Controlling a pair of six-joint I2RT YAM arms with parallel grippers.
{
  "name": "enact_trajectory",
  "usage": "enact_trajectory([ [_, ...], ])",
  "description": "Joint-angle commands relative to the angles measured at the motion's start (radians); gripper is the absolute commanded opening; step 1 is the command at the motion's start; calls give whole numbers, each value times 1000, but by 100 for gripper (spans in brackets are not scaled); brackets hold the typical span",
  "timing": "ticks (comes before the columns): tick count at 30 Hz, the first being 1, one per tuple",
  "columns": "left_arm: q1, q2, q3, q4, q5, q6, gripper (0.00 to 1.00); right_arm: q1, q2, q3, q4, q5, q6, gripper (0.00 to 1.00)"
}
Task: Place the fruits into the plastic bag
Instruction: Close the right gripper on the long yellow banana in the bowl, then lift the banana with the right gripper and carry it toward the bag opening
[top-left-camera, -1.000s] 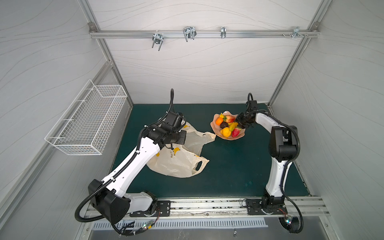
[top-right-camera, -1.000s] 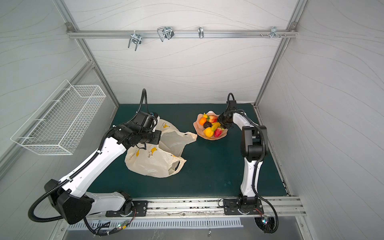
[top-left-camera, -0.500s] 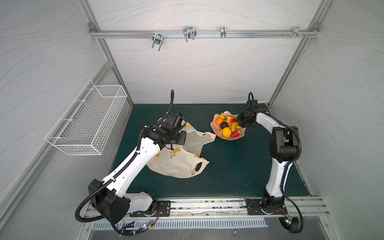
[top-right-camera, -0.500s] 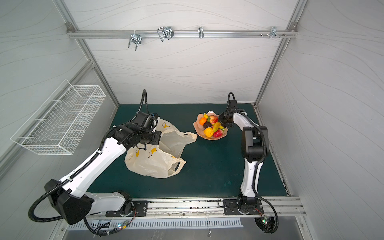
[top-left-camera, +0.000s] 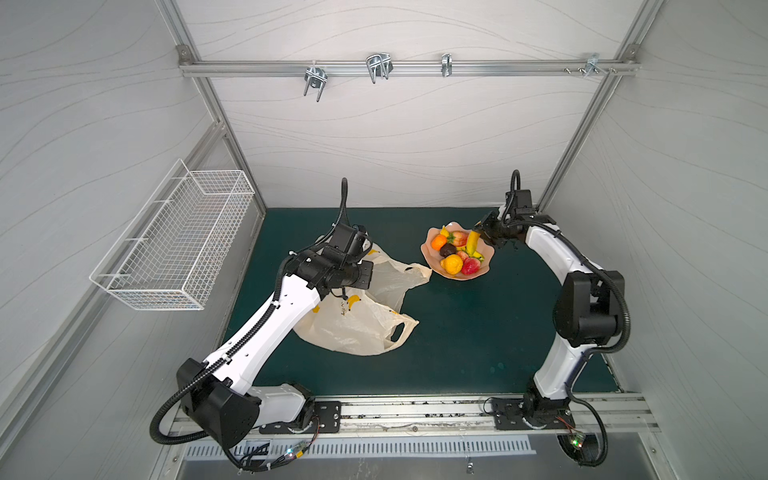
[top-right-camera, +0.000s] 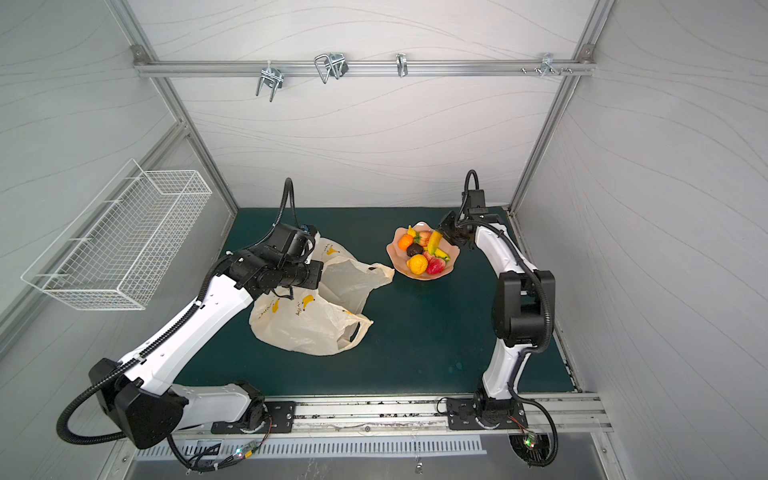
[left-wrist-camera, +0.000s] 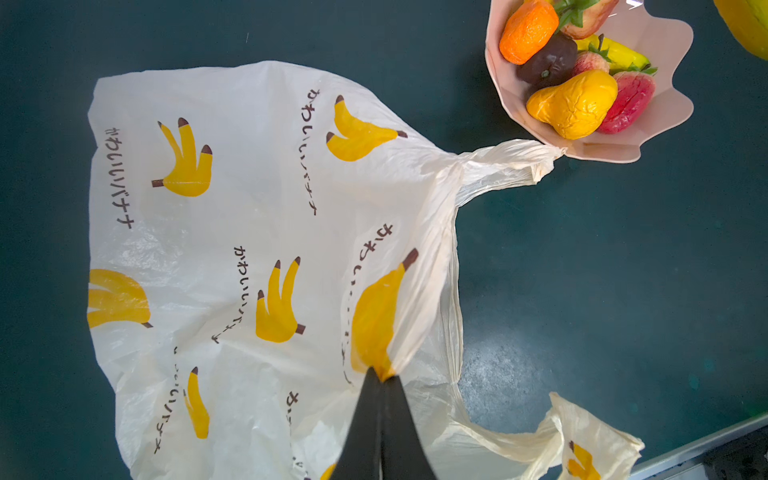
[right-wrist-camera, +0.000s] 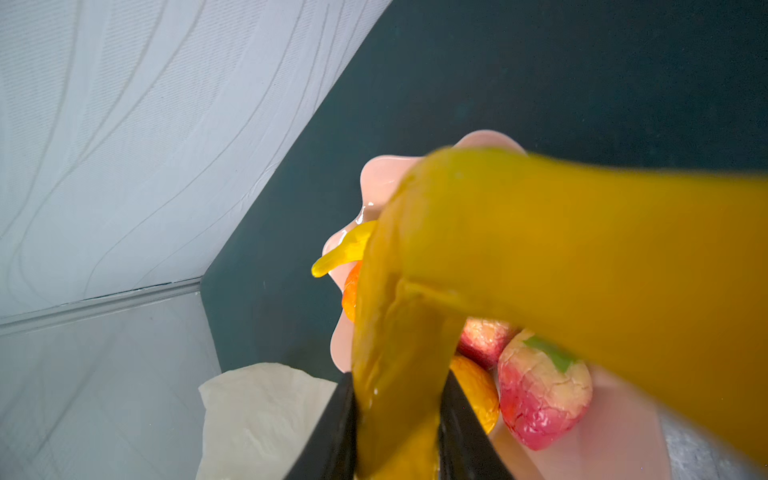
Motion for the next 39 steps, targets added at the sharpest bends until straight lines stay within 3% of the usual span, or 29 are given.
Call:
enact_trajectory([
  [1,5,-4,19,26,16,-5,0,13,-91,-75,74,-91,-3,18],
  [7,5,-7,28,21,13,-7,0,64,-311,-295,203,-164,-166,17],
  [14,5,-1,39,19,22,-10,0,121,-555,-500,204,-190,-327,16],
  [18,5,2,44,19,32,-14,0,197,-701,-633,244,-184,-457,14],
  [25,5,2,52,8,41,-19,0,357,-884,-840,401,-193,-565,10],
  [30,4,-1,47,4,44,-22,0,468,-853,-872,474,-174,-591,8],
  [39,3,8,60,2,61,-27,0,580,-591,-808,601,-172,-658,5],
])
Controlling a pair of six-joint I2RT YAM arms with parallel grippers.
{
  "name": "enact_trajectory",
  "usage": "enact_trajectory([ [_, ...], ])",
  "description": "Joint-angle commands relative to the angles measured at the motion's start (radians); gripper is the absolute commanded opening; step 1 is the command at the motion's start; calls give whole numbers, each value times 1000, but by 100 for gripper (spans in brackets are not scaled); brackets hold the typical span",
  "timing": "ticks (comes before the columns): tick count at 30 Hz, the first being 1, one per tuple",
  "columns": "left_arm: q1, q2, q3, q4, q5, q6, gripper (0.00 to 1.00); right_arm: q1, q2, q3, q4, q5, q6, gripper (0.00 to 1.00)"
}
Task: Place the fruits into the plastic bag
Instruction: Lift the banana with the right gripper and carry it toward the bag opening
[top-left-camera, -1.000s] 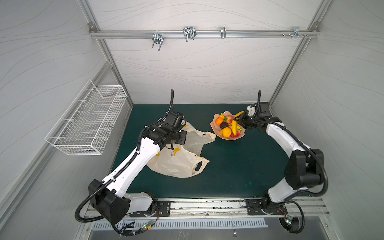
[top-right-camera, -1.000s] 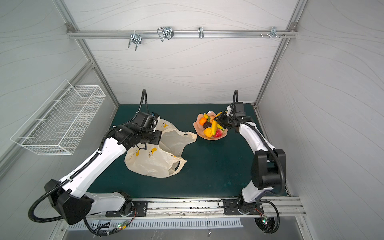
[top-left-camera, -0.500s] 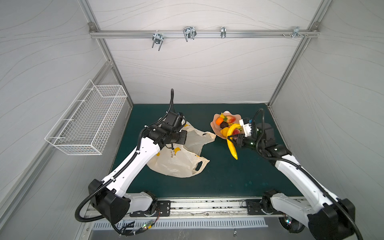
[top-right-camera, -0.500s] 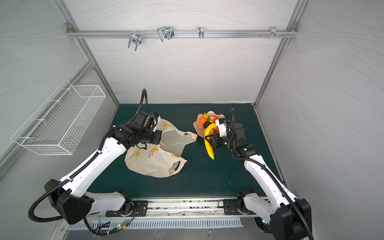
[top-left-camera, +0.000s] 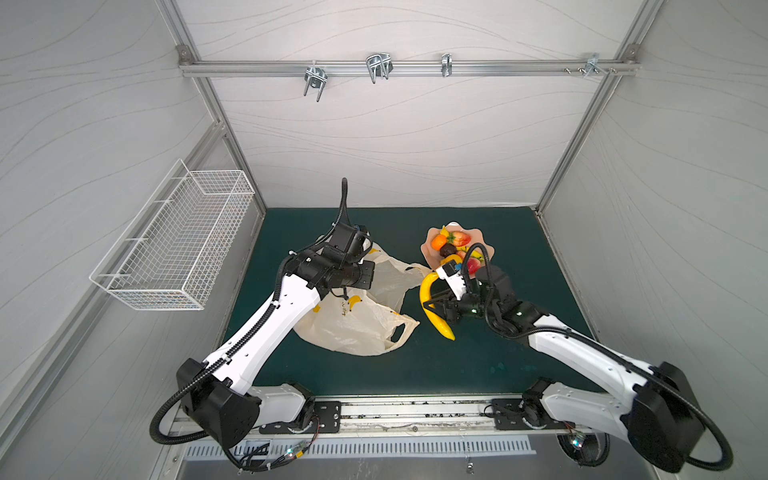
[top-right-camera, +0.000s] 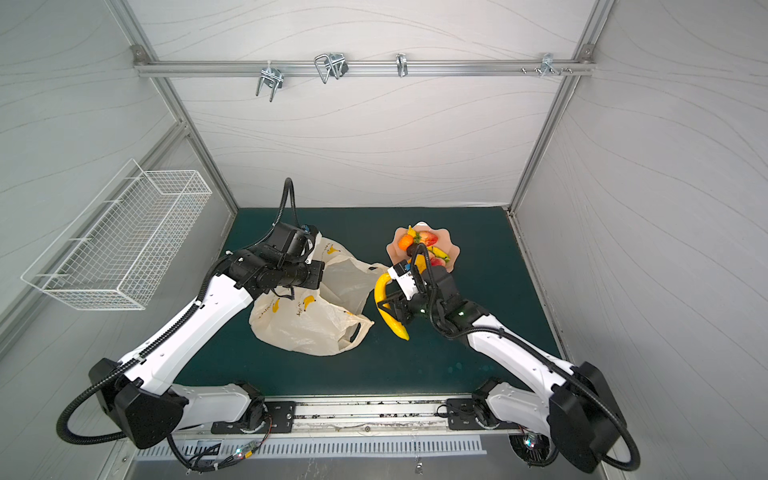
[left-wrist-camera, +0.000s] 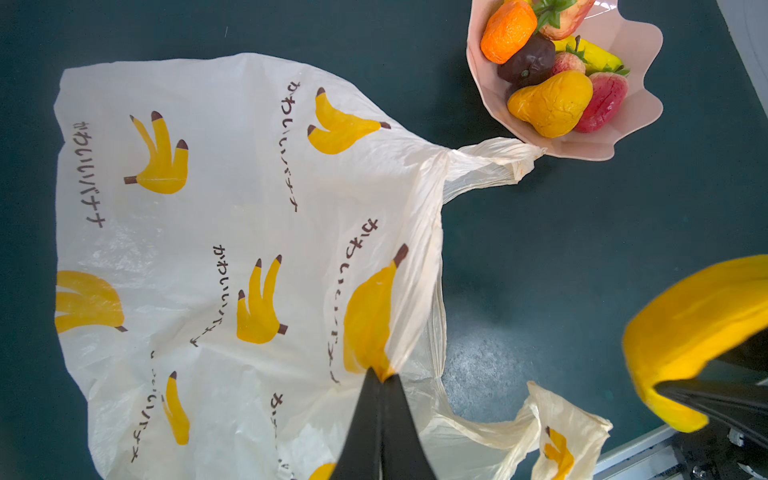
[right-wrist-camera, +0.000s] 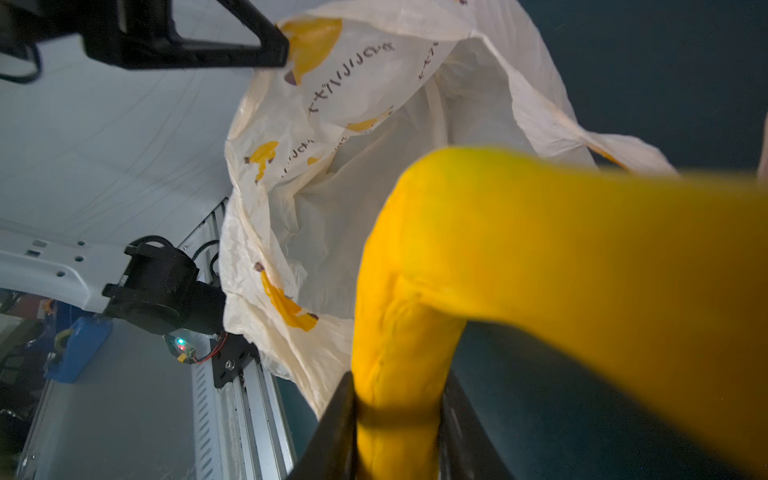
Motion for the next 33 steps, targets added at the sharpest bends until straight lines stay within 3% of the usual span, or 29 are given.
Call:
enact_trajectory([
  [1,4,7,54,4,17,-9,0,29,72,55,96,-13,-67,5],
  [16,-3,21,51,29,65,-39,0,108,360,161,264,-49,58,6],
  [21,-20,40,59,35,62,-48,0,98,413,156,348,-30,239,5],
  [29,-49,67,65,59,62,-64,0,84,565,236,485,-125,570,5],
  [33,-51,72,72,62,60,-66,0,82,613,261,533,-141,671,5],
])
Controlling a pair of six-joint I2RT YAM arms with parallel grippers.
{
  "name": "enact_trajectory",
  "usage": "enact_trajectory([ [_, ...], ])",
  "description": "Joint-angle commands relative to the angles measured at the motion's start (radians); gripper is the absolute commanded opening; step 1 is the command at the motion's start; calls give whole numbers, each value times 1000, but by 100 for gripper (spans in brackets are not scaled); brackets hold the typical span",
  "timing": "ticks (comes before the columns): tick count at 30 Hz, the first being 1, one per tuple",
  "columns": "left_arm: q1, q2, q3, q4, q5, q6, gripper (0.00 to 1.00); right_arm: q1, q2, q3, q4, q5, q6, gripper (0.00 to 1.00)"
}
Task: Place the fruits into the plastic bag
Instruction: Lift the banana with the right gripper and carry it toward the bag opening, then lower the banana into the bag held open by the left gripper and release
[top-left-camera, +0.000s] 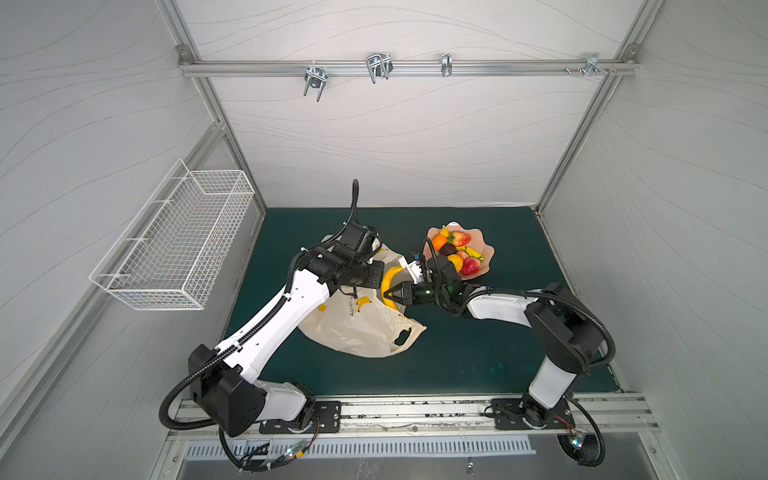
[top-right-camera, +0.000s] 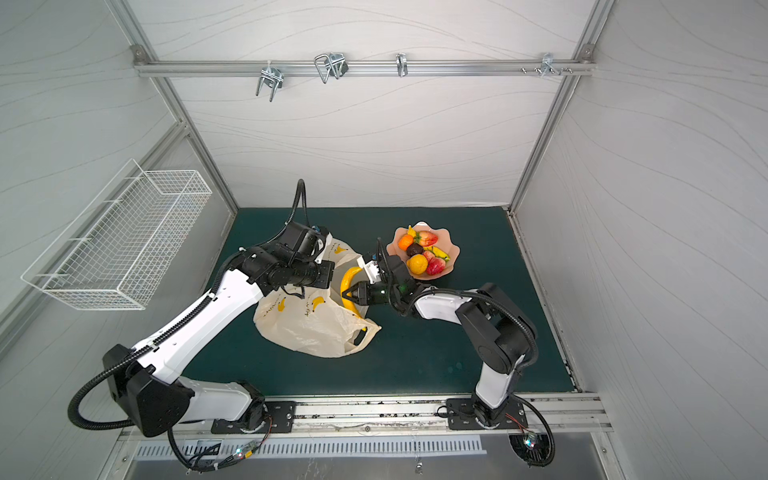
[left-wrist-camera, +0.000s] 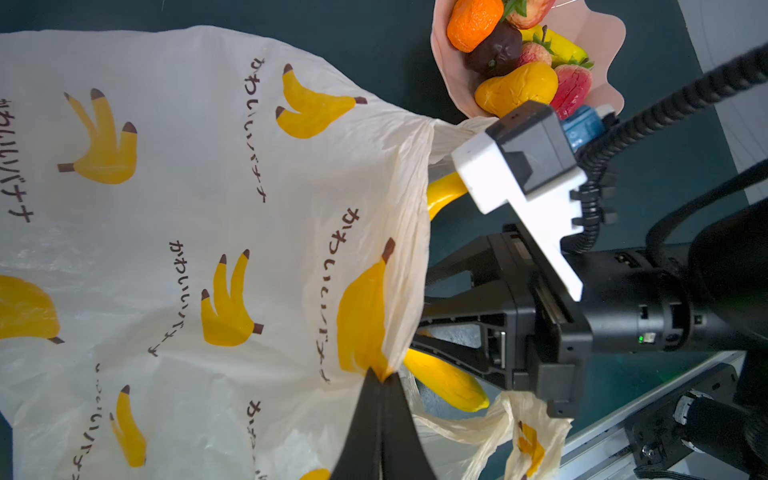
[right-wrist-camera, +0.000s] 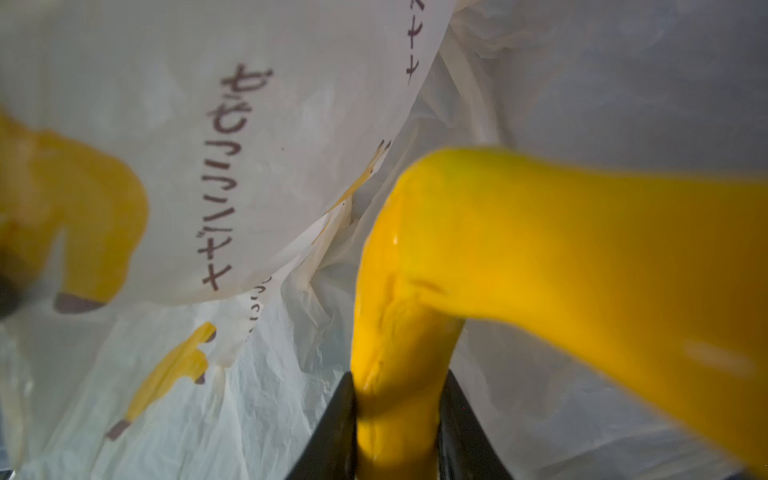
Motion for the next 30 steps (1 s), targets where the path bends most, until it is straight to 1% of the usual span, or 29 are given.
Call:
enact_trajectory([
  [1,-4,7,57,36,4,-12,0,-5,42,39,103,-48,166,5],
  [5,-5,4,55,42,7,-20,0,1,86,51,193,-56,297,5],
  [7,-5,3,50,44,10,-26,0,8,95,51,209,-49,335,5],
  [17,-6,4,40,58,32,-42,0,43,118,55,210,-35,397,5],
  [24,-6,3,31,79,39,-53,0,79,169,130,172,-53,422,7],
  [28,-6,7,31,96,38,-60,0,92,216,172,177,-67,477,8],
  [30,-6,9,32,102,32,-62,0,101,242,181,208,-68,518,8],
])
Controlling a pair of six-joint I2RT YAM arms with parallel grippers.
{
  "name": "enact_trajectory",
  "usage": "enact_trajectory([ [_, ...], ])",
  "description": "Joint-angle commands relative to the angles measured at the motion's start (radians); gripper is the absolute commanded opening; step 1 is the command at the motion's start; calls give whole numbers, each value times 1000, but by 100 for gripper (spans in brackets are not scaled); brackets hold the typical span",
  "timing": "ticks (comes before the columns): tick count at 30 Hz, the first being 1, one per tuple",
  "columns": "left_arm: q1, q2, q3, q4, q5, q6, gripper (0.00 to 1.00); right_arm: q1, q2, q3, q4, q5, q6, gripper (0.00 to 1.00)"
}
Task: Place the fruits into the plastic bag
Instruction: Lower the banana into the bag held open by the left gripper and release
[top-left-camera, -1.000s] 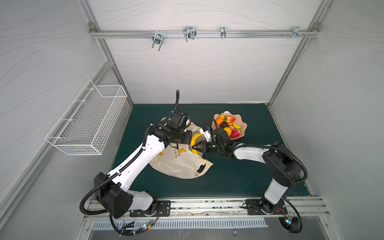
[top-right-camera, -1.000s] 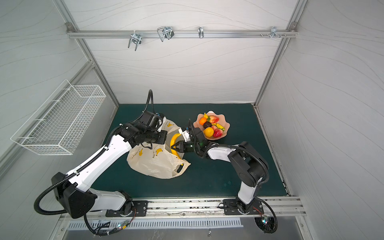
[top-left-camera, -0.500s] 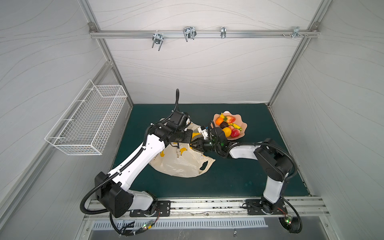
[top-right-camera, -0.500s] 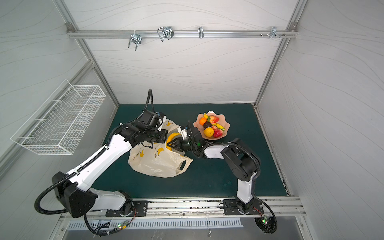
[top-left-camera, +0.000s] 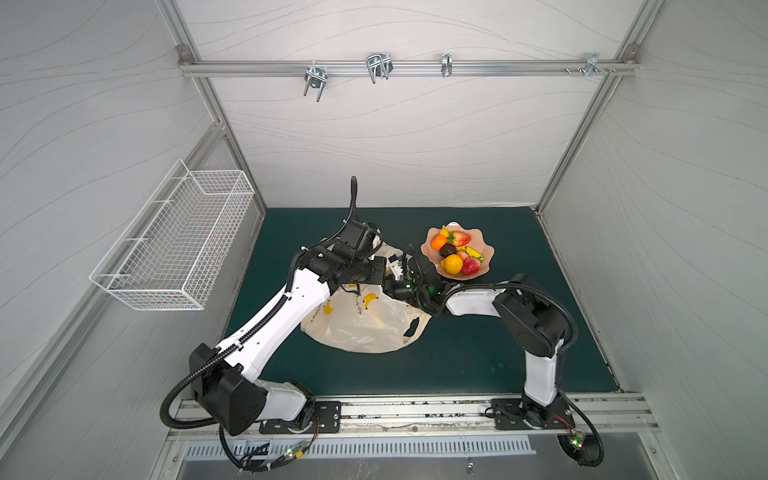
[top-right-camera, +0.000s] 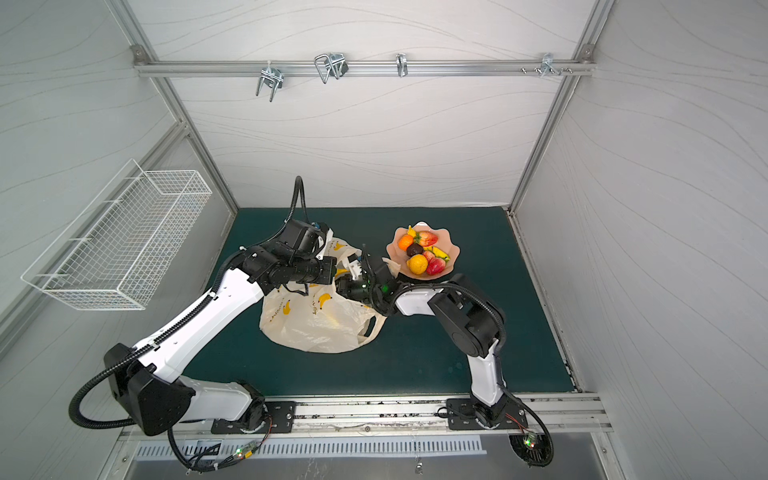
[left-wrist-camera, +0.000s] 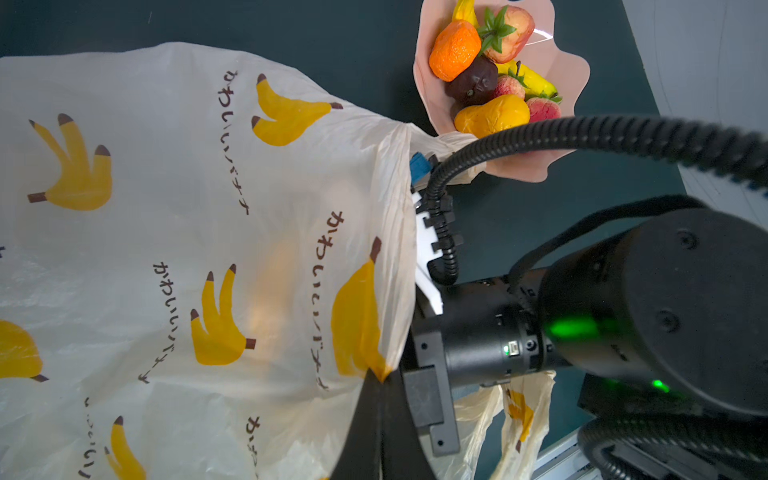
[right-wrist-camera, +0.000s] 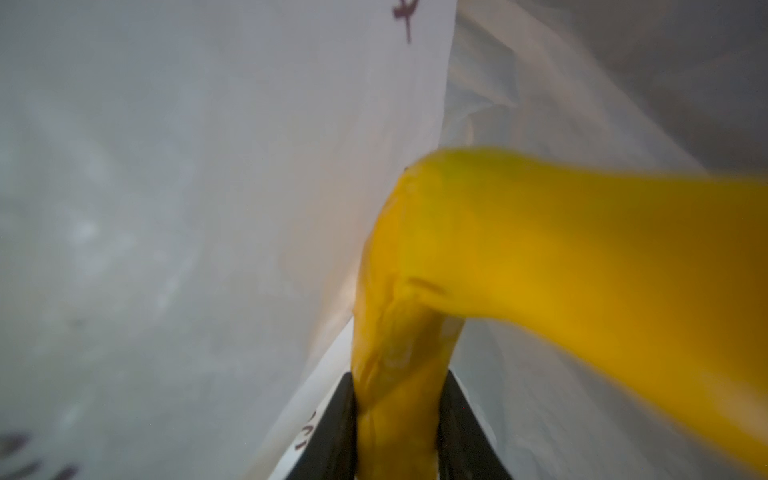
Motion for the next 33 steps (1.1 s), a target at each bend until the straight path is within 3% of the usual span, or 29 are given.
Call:
enact_trajectory([
  [1,-4,8,23,49,4,-14,0,18,54,29,41,-19,95,8],
  [13,-4,25,40,87,38,-14,0,47,159,161,-19,-57,130,12],
  [24,-5,19,35,95,62,-22,0,40,271,402,-256,-54,98,17],
  [27,-5,20,35,98,68,-15,0,38,304,456,-290,-70,93,25],
  [30,-5,20,34,98,71,-10,0,37,317,463,-293,-81,103,48],
  [33,-3,16,32,97,62,-8,0,29,321,454,-275,-114,120,63],
])
